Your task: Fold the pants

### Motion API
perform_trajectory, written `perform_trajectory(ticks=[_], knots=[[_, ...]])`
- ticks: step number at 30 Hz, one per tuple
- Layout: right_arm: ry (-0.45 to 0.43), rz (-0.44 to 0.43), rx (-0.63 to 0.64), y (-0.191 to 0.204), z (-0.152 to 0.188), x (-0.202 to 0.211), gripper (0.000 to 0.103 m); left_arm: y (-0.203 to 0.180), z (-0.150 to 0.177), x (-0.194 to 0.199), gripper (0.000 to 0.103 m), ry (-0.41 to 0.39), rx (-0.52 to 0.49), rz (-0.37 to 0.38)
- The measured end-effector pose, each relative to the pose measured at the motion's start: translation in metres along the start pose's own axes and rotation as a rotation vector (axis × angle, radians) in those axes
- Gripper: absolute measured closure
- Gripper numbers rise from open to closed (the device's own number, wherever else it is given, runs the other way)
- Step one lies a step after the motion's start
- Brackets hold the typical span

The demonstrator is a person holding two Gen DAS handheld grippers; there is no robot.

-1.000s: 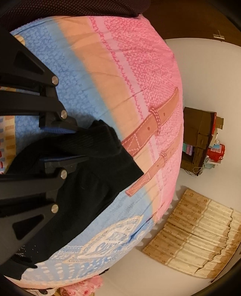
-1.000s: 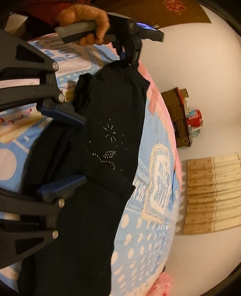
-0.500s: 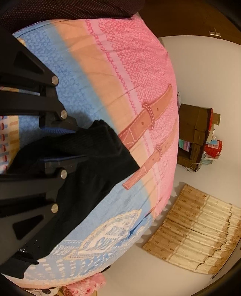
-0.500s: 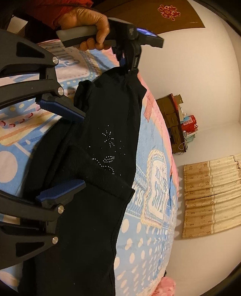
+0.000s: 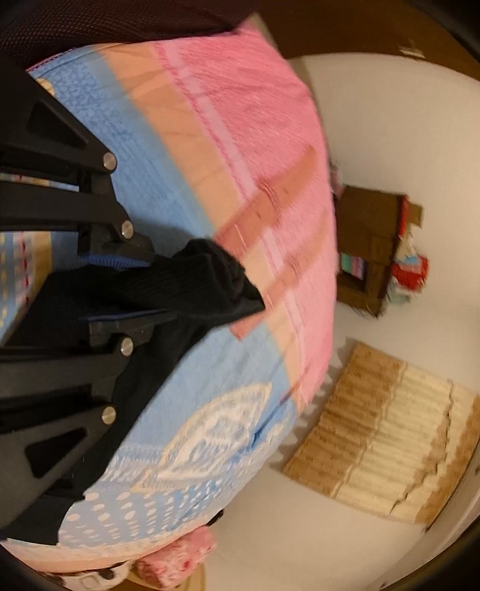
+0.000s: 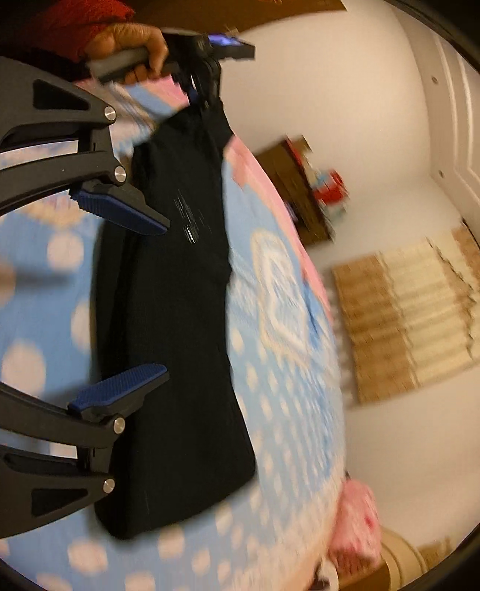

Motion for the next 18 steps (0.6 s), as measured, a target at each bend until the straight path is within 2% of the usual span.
perform_trajectory(ticks=[4, 7, 10, 15, 18], knots=[[0.042, 0.074, -0.042, -0.043, 0.013, 0.001, 0.029, -0.046, 0.006, 0.019, 0.084, -0.024, -0.093, 0.092], [0.077, 0.036, -0.103, -0.053, 0.03, -0.007, 0.029, -0.082, 0.018, 0.035, 0.084, -0.038, -0.181, 0.159], [0.051, 0.034, -0.091, -0.051, 0.031, -0.005, 0.029, -0.125, 0.04, 0.051, 0.084, -0.015, -0.268, 0.244], [0.03, 0.037, -0.139, -0.059, 0.029, 0.013, 0.029, -0.202, 0.099, 0.087, 0.084, -0.009, -0.467, 0.381], [0.003, 0.079, -0.189, -0.079, 0.031, 0.035, 0.029, -0.244, 0.155, 0.099, 0.084, 0.021, -0.604, 0.445]])
Point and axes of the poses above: each gripper's, at about its wrist camera, not at the fingertips, and x roughly against the way its jaws point, y to its left, z to its underside, the point moved 10 cm from there along -x, roughly the way its jaws point, and after that the axes turned 13 degrees about x, right-handed, at the moved point
